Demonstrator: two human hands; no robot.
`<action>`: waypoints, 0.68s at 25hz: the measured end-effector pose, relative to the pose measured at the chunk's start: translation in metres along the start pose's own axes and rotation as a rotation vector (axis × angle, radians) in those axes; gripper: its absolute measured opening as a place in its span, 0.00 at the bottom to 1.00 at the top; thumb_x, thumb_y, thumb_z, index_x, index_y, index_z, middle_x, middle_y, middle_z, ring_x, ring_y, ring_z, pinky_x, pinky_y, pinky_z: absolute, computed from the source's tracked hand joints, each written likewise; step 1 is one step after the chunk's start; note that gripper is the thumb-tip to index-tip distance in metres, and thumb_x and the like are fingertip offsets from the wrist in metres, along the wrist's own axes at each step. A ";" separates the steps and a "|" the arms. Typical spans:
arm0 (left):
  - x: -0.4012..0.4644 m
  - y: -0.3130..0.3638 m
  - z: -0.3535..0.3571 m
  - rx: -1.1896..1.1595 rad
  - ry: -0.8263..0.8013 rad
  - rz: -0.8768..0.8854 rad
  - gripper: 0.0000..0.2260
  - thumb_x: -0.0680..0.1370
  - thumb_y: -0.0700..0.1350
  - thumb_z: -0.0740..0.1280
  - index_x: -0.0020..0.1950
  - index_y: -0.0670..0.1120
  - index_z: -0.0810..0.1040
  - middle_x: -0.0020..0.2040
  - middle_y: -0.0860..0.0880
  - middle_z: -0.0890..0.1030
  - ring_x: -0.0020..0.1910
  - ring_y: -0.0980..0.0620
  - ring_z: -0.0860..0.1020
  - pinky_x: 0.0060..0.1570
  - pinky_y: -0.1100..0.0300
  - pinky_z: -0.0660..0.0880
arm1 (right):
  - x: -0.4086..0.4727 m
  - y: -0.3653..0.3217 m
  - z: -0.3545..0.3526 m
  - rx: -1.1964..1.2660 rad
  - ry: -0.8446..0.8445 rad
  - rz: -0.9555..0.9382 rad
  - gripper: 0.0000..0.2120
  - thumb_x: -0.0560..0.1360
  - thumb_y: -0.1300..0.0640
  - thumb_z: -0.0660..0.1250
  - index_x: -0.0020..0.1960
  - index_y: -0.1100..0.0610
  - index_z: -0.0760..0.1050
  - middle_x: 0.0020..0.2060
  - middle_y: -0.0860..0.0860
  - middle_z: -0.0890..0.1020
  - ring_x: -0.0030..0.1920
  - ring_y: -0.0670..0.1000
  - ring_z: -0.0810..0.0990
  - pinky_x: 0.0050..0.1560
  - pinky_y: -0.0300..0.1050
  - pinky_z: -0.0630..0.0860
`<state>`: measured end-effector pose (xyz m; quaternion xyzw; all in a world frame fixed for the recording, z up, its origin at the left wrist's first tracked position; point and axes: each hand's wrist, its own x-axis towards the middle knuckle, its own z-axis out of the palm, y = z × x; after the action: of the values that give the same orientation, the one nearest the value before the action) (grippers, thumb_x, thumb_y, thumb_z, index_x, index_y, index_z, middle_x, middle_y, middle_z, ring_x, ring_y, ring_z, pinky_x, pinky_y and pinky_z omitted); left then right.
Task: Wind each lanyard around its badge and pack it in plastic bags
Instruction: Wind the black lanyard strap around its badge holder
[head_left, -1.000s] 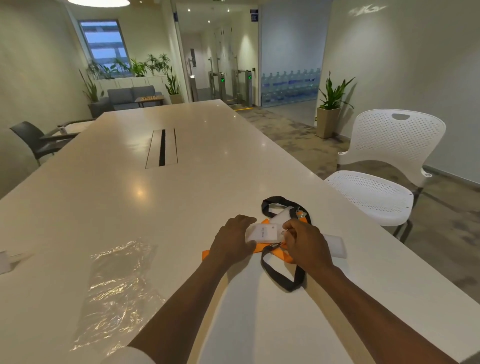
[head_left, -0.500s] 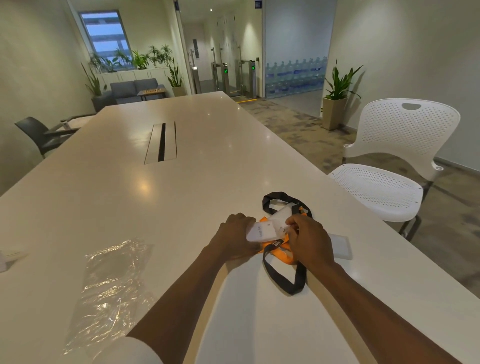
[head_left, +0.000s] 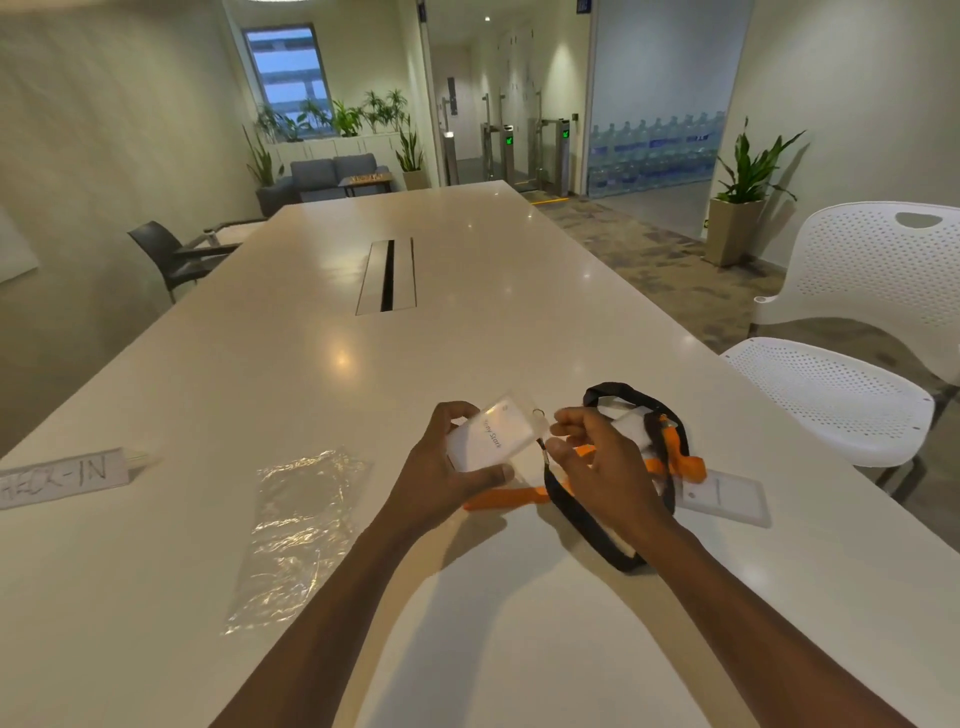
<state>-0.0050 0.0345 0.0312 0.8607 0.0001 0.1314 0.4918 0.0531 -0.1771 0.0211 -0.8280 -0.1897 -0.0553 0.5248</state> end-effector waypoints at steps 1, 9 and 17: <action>-0.007 0.001 -0.009 -0.057 0.019 -0.032 0.32 0.63 0.59 0.77 0.61 0.64 0.64 0.56 0.60 0.72 0.53 0.51 0.77 0.40 0.58 0.82 | -0.002 -0.009 0.009 0.041 -0.042 -0.013 0.14 0.77 0.50 0.68 0.62 0.45 0.72 0.51 0.36 0.80 0.53 0.36 0.77 0.46 0.30 0.71; -0.050 -0.002 -0.064 -0.465 0.079 -0.130 0.30 0.66 0.52 0.79 0.63 0.56 0.70 0.51 0.49 0.79 0.36 0.50 0.77 0.34 0.56 0.78 | -0.028 -0.063 0.072 0.241 -0.112 -0.073 0.07 0.80 0.59 0.62 0.55 0.49 0.75 0.41 0.42 0.85 0.46 0.41 0.82 0.41 0.33 0.78; -0.070 0.002 -0.098 -0.649 0.153 -0.168 0.19 0.69 0.53 0.77 0.55 0.46 0.81 0.40 0.47 0.84 0.33 0.50 0.81 0.33 0.60 0.77 | -0.050 -0.100 0.113 0.307 -0.091 -0.072 0.11 0.83 0.55 0.55 0.47 0.53 0.74 0.36 0.49 0.84 0.38 0.46 0.81 0.40 0.45 0.77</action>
<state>-0.0949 0.1076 0.0647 0.6441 0.0660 0.1480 0.7476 -0.0424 -0.0519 0.0414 -0.7323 -0.2490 -0.0067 0.6338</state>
